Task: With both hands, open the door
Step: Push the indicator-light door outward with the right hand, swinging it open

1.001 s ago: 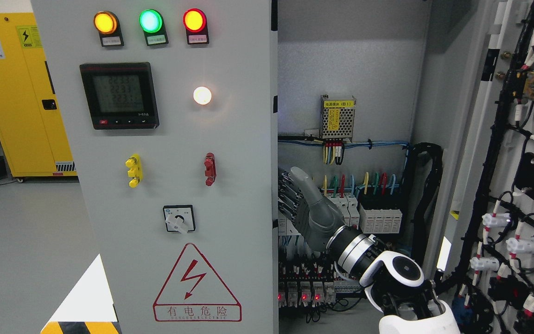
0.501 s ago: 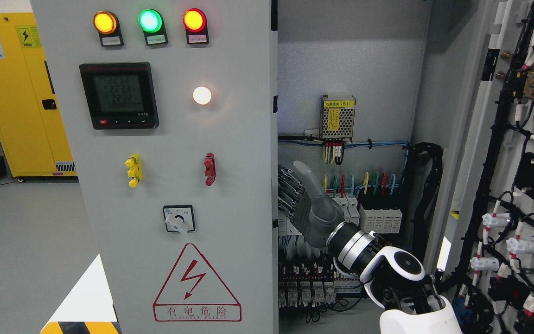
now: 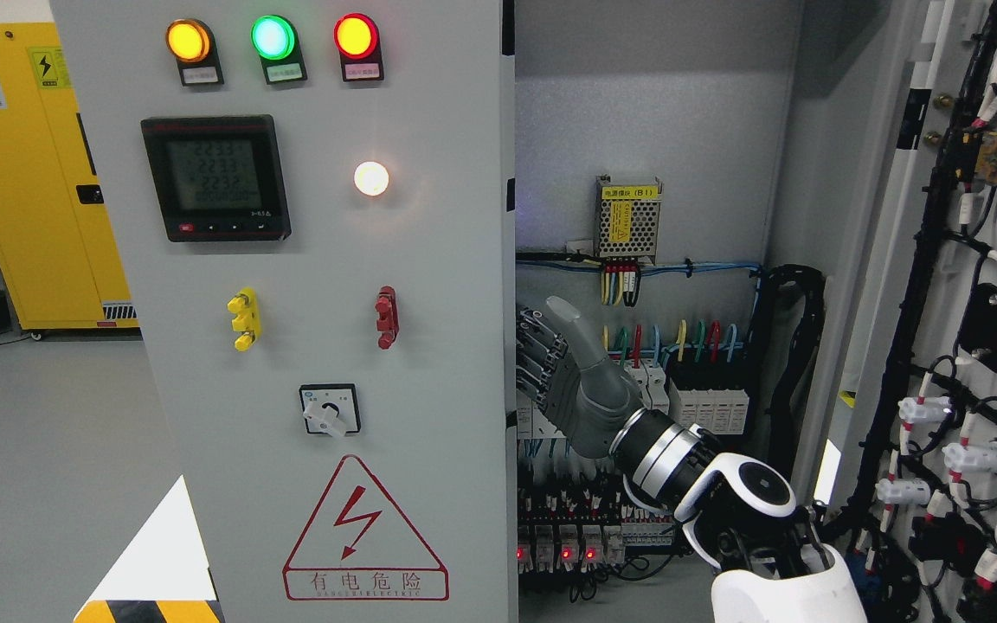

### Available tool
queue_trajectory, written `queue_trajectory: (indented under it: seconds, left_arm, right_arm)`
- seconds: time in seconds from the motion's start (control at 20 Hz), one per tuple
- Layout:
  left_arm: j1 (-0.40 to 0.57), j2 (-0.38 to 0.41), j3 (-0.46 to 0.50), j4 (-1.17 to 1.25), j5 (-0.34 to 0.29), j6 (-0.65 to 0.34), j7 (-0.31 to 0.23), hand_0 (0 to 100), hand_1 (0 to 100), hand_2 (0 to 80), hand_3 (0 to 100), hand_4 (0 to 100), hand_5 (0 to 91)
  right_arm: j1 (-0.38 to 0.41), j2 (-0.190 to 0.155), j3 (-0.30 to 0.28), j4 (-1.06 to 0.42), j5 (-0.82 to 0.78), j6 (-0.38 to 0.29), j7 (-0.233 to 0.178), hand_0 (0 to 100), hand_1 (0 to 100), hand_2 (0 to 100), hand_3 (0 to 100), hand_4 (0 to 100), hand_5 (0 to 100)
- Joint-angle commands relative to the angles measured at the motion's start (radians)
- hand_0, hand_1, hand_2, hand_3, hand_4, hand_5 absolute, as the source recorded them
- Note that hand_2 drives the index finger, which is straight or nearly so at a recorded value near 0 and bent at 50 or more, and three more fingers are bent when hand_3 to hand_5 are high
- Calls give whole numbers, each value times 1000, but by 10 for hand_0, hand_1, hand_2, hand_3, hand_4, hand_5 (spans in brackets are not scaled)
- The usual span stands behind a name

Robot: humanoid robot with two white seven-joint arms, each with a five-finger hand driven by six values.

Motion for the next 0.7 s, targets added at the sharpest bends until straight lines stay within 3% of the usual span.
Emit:
queue_trajectory:
  seconds: [0.0,0.2,0.25,0.4,0.65]
  left_arm:
    - [9,0,0,0,0,0,0,0,0,0,0,0,0]
    - [9,0,0,0,0,0,0,0,0,0,0,0,0]
    - [9,0,0,0,0,0,0,0,0,0,0,0,0]
    - [8,0,0,0,0,0,0,0,0,0,0,0,0]
    - [9,0,0,0,0,0,0,0,0,0,0,0,0]
  right_arm:
    - [-8,-6,2,26,1,5,-24,201,123,0,0,0,0]
    - [-6,-9,2,19,-5,8,-21,202,123,0,0,0,0]
    - [-4,-11,2,17,-10,10,-13,202,123,0,0,0,0]
    - [3,-29,5,-15,-10,10,60,202,122,0,0,0,0]
    - [28,-44,19,-76,-22,11,71,202,123,0,0,0,0]
